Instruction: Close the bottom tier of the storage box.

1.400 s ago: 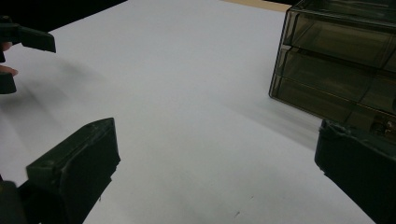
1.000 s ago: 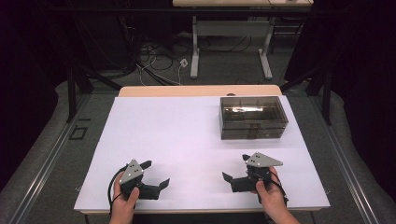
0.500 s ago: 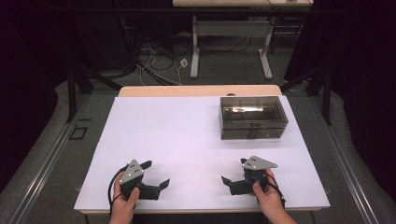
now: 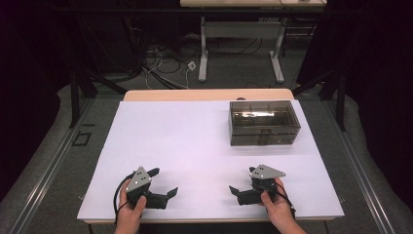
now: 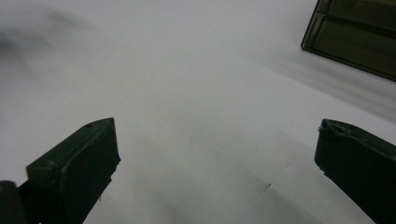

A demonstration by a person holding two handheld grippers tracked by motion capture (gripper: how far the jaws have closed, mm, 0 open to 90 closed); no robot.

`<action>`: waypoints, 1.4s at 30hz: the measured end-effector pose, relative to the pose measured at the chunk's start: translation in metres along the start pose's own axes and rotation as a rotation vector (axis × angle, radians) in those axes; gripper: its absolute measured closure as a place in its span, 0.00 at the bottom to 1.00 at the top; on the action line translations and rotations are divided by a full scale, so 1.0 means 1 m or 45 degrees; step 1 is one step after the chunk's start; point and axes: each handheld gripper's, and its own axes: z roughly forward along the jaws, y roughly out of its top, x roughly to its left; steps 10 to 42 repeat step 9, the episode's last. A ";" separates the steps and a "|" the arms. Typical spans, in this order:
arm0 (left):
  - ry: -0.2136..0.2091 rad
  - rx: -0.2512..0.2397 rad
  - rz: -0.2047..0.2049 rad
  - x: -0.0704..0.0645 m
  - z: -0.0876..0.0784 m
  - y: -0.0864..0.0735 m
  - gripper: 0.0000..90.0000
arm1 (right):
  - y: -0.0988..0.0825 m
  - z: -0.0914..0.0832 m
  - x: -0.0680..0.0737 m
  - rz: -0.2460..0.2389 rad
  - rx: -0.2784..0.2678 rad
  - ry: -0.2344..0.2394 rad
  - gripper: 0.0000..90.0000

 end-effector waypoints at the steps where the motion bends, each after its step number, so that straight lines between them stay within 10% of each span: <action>1: 0.000 0.000 0.001 0.000 0.000 0.000 0.02 | -0.001 0.001 0.001 0.009 -0.006 0.004 0.00; 42: -0.001 0.011 0.007 0.001 0.000 0.000 0.02 | -0.001 0.002 0.001 -0.013 0.017 0.012 0.00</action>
